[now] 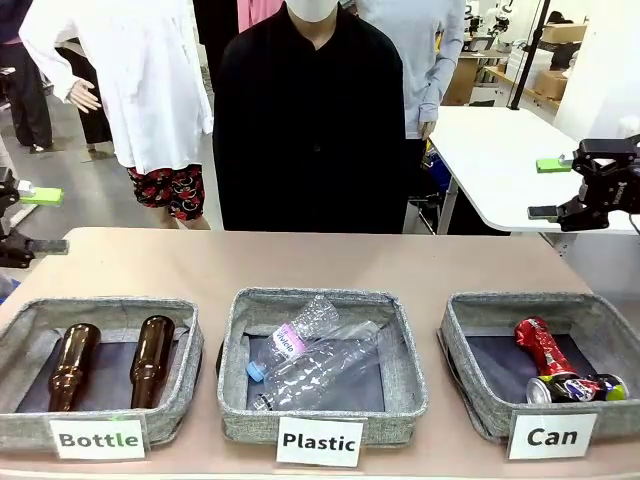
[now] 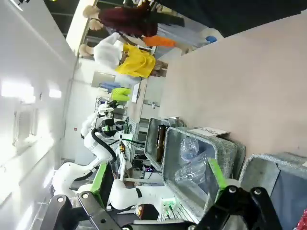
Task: Sort the can waste into the basket.
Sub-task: Pick up the can waste from the table and place it in the right Fabric basket.
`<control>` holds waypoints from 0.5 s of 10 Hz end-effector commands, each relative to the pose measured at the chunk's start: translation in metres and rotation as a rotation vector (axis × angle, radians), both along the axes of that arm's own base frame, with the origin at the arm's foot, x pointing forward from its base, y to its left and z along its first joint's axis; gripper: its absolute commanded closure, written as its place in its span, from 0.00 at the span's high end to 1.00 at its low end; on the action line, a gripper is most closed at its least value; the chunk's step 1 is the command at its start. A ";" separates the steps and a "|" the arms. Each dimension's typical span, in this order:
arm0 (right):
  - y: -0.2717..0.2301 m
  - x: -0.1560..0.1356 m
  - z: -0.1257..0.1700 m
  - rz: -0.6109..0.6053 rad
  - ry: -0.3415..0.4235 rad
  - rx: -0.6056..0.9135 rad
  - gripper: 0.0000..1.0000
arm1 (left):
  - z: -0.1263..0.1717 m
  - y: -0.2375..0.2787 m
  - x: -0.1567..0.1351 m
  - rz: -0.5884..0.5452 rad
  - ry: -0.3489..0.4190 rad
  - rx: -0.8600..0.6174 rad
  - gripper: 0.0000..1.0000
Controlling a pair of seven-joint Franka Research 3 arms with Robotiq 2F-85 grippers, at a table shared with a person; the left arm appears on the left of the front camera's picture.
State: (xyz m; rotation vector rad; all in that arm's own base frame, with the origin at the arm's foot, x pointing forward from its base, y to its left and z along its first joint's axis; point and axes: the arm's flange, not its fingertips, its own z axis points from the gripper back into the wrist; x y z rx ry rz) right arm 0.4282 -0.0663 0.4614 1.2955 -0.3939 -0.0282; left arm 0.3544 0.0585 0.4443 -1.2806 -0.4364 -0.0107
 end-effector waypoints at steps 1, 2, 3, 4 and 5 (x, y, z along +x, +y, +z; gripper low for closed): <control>0.011 -0.003 -0.001 0.041 -0.012 0.027 1.00 | 0.021 -0.024 0.004 -0.073 -0.030 0.106 1.00; 0.011 -0.003 -0.001 0.041 -0.012 0.027 1.00 | 0.021 -0.024 0.004 -0.073 -0.030 0.106 1.00; 0.011 -0.003 -0.001 0.041 -0.012 0.027 1.00 | 0.021 -0.024 0.004 -0.073 -0.030 0.106 1.00; 0.011 -0.003 -0.001 0.041 -0.012 0.027 1.00 | 0.021 -0.024 0.004 -0.073 -0.030 0.106 1.00; 0.011 -0.003 -0.001 0.041 -0.012 0.027 1.00 | 0.021 -0.024 0.004 -0.073 -0.030 0.106 1.00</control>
